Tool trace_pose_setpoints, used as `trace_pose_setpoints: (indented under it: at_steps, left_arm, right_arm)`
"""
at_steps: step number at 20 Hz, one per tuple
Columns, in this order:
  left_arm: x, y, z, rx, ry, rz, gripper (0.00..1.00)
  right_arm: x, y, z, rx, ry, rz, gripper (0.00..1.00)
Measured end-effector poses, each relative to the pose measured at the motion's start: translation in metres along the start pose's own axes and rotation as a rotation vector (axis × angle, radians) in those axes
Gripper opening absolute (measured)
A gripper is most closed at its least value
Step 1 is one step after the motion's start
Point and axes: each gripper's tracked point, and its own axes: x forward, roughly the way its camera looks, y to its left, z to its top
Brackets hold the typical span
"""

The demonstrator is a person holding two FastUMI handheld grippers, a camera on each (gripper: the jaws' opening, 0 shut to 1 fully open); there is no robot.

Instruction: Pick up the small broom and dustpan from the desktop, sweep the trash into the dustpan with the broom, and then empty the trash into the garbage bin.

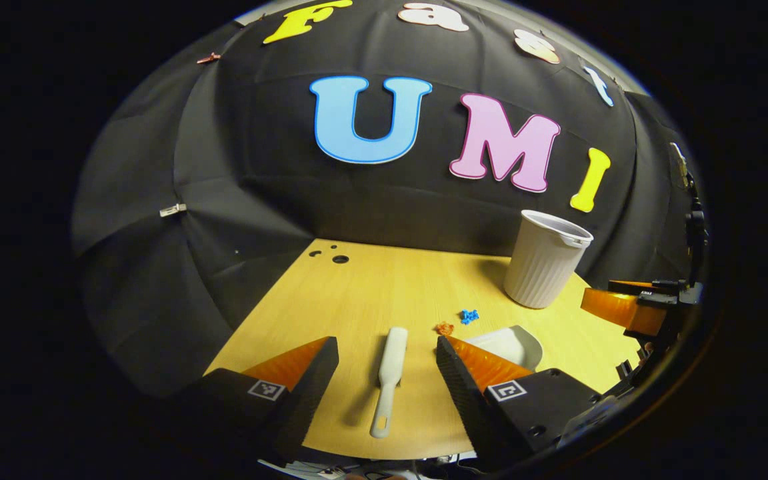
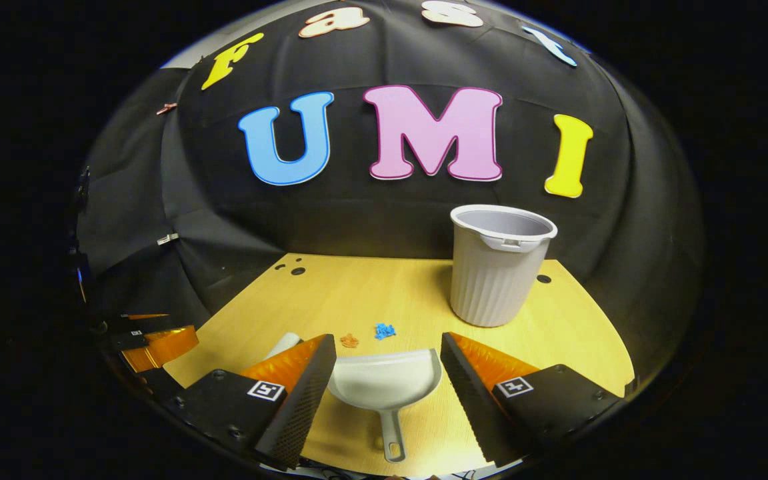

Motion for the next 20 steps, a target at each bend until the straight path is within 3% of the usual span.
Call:
trace_pose_setpoints:
  at_steps: [5,8,13,16,20]
  left_arm:
    - [0.02,-0.005,-0.021,0.036,0.112,-0.047,0.94]
    - [0.041,0.0,-0.041,0.059,0.215,-0.035,0.94]
    - [0.066,0.002,-0.101,0.117,0.434,-0.093,0.94]
    - [0.083,0.003,-0.129,0.15,0.579,-0.086,0.95]
    - [0.114,0.012,-0.147,0.202,0.677,-0.051,0.94]
  right_arm:
    - [-0.003,-0.011,-0.011,0.016,0.022,-0.02,0.99]
    - [-0.004,-0.014,-0.021,0.022,0.049,-0.025,0.99]
    - [-0.007,-0.017,-0.046,0.011,0.11,-0.027,0.99]
    - [-0.006,-0.023,-0.063,0.005,0.158,-0.036,0.99]
    - [-0.009,-0.031,-0.082,0.036,0.217,-0.046,0.99]
